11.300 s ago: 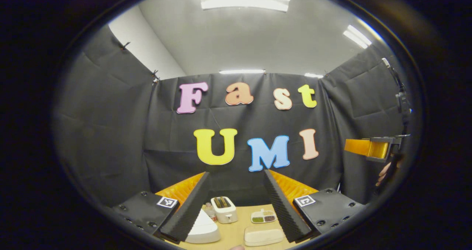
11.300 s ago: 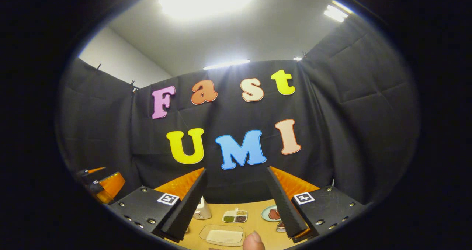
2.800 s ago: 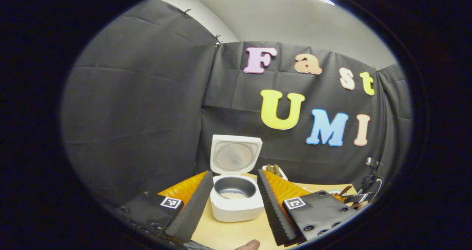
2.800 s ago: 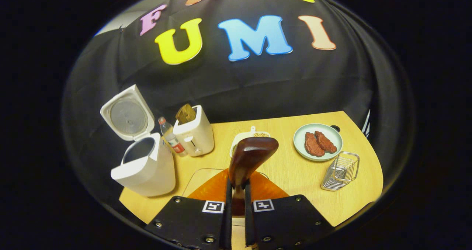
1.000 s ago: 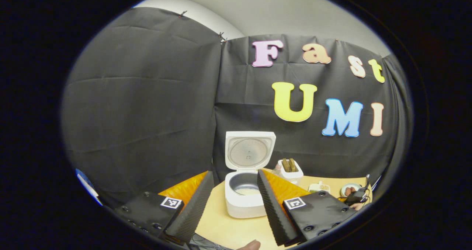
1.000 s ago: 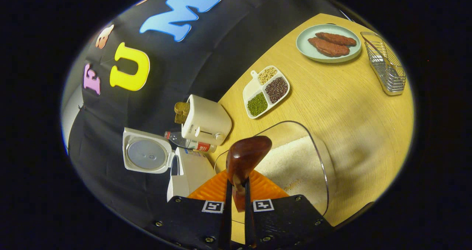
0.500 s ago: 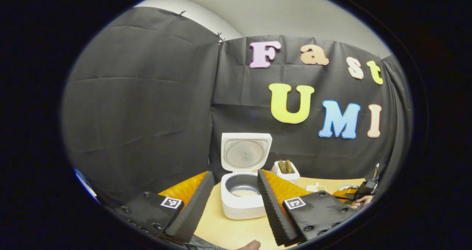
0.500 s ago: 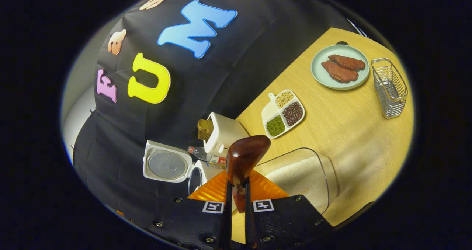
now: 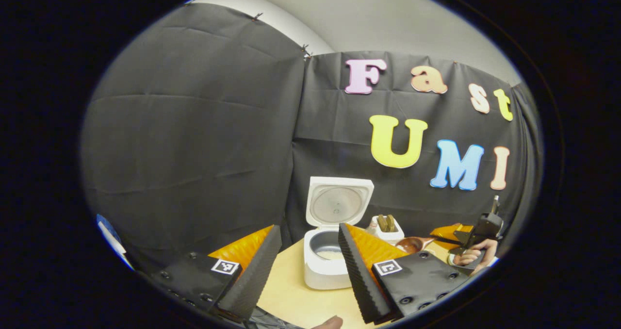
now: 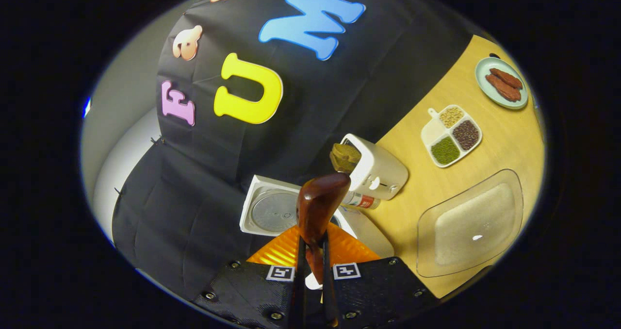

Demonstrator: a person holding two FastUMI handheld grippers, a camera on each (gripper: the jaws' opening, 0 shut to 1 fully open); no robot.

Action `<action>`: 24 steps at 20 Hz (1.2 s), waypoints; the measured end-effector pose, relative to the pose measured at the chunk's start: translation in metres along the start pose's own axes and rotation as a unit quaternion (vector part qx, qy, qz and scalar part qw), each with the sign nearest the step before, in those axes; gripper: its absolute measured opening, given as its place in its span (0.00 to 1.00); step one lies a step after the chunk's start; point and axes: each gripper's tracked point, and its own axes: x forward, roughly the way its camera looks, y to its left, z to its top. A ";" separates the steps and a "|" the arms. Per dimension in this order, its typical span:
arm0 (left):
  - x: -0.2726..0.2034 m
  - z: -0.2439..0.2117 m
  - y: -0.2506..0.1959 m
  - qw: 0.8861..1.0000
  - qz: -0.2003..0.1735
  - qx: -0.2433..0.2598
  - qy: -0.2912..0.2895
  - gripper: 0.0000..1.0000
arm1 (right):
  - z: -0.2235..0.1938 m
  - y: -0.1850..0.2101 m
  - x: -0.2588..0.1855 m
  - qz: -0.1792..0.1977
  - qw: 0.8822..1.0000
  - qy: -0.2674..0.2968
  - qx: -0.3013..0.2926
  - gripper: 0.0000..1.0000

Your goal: Close the left gripper, press the button to open the rice cooker; take a wooden spoon from the chopstick holder with the right hand, scoop a spoonful of rice and pour it into the rice cooker, then put the wooden spoon back into the chopstick holder.

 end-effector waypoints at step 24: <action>0.036 -0.035 0.085 0.996 0.073 -0.009 0.045 0.85 | -0.111 0.013 0.235 -0.053 0.878 0.088 -0.468 0.14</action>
